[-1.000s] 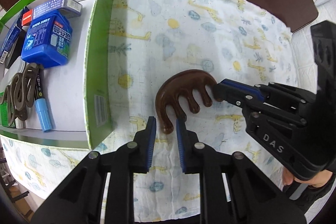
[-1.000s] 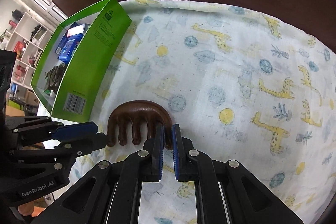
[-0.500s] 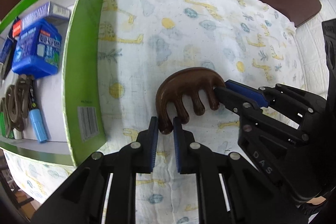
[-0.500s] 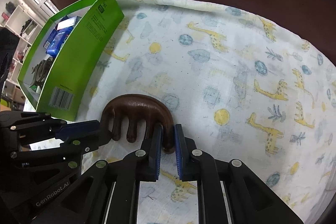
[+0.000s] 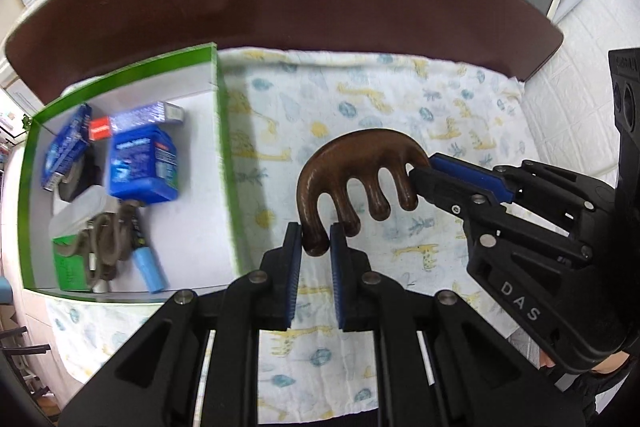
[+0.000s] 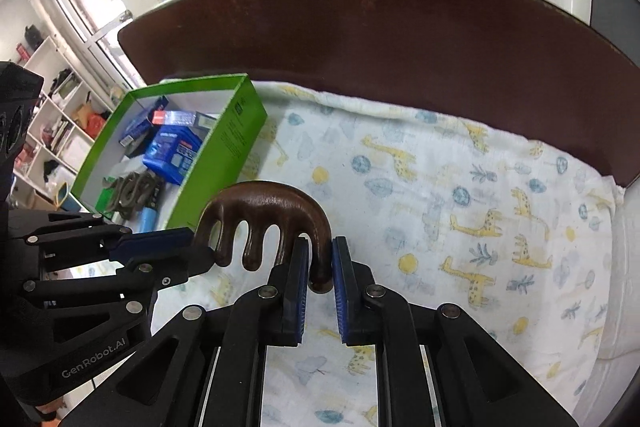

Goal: Organize rigid objects
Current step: 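Lift the wooden comb and carry it into the cardboard box, then open the right gripper and withdraw it from the box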

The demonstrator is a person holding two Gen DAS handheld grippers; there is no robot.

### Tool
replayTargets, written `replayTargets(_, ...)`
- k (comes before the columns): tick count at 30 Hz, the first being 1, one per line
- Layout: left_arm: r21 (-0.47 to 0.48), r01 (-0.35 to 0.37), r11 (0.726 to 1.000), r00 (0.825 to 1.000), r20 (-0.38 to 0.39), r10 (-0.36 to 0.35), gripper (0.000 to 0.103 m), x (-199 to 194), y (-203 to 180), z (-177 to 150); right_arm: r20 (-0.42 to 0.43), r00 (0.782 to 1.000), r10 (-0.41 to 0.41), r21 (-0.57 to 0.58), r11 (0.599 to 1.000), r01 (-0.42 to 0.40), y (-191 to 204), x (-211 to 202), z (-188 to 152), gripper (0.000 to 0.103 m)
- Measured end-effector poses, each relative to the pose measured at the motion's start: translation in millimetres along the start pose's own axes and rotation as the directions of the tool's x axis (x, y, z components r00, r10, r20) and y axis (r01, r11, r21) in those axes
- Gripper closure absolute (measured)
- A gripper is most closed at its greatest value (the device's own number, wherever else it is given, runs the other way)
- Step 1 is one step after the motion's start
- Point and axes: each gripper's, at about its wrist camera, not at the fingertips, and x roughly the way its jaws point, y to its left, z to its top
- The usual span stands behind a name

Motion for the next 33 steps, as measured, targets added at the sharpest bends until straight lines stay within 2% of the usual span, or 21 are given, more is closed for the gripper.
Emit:
replayTargets(4,-0.017,-0.034,0.999,0.999,0.038,0.035,0.093,-21,22,-2,0.04,0.999,0.035,-0.024,0.999,-0.034,26,-13,14,0.089)
replayTargets(9,-0.052,-0.078,0.996,0.996,0.045,0.081,0.093,-36,58,-11,0.057,0.995,0.087,-0.07,0.994,-0.083,70,-12,27,0.089)
replayTargets(15,-0.103,-0.102,0.989,0.994,0.033,0.106,0.093,-35,98,-25,0.013,0.992,0.122,-0.102,0.988,-0.12,114,13,34,0.088)
replayTargets(16,-0.105,-0.091,0.99,0.995,0.032,0.095,0.093,-33,103,-27,-0.001,0.992,0.126,-0.104,0.987,-0.126,120,20,34,0.088)
replayTargets(17,-0.108,-0.046,0.993,0.998,0.025,0.049,0.093,-30,107,-28,-0.014,0.991,0.131,-0.106,0.986,-0.132,124,26,33,0.088)
replayTargets(18,-0.11,-0.021,0.994,1.0,0.014,0.022,0.094,-28,108,-29,-0.033,0.987,0.155,-0.105,0.982,-0.158,127,31,32,0.088)
replayTargets(19,-0.096,-0.026,0.995,1.0,0.01,0.027,0.098,-24,107,-30,-0.069,0.975,0.211,-0.094,0.972,-0.217,133,39,31,0.088)
replayTargets(20,-0.078,-0.051,0.996,0.998,0.018,0.052,0.098,-22,105,-29,-0.09,0.97,0.225,-0.097,0.967,-0.234,139,45,30,0.09)
replayTargets(22,-0.085,-0.041,0.996,0.999,0.016,0.042,0.097,-16,108,-30,-0.075,0.99,0.116,-0.143,0.982,-0.125,151,52,27,0.09)
replayTargets(23,-0.098,-0.018,0.995,1.0,0.008,0.019,0.097,-13,112,-31,-0.075,0.992,0.106,-0.138,0.984,-0.116,151,55,26,0.09)
replayTargets(25,-0.116,-0.016,0.993,1.0,0.011,0.018,0.096,-10,120,-32,-0.093,0.986,0.14,-0.095,0.984,-0.148,144,58,25,0.09)
replayTargets(28,-0.145,-0.008,0.989,1.0,0.009,0.009,0.097,-5,130,-31,-0.089,0.991,0.095,-0.101,0.989,-0.104,139,57,23,0.09)
replayTargets(33,-0.133,-0.029,0.991,0.998,0.043,0.035,0.092,-7,127,-31,-0.09,0.991,0.1,-0.082,0.991,-0.107,133,57,22,0.09)
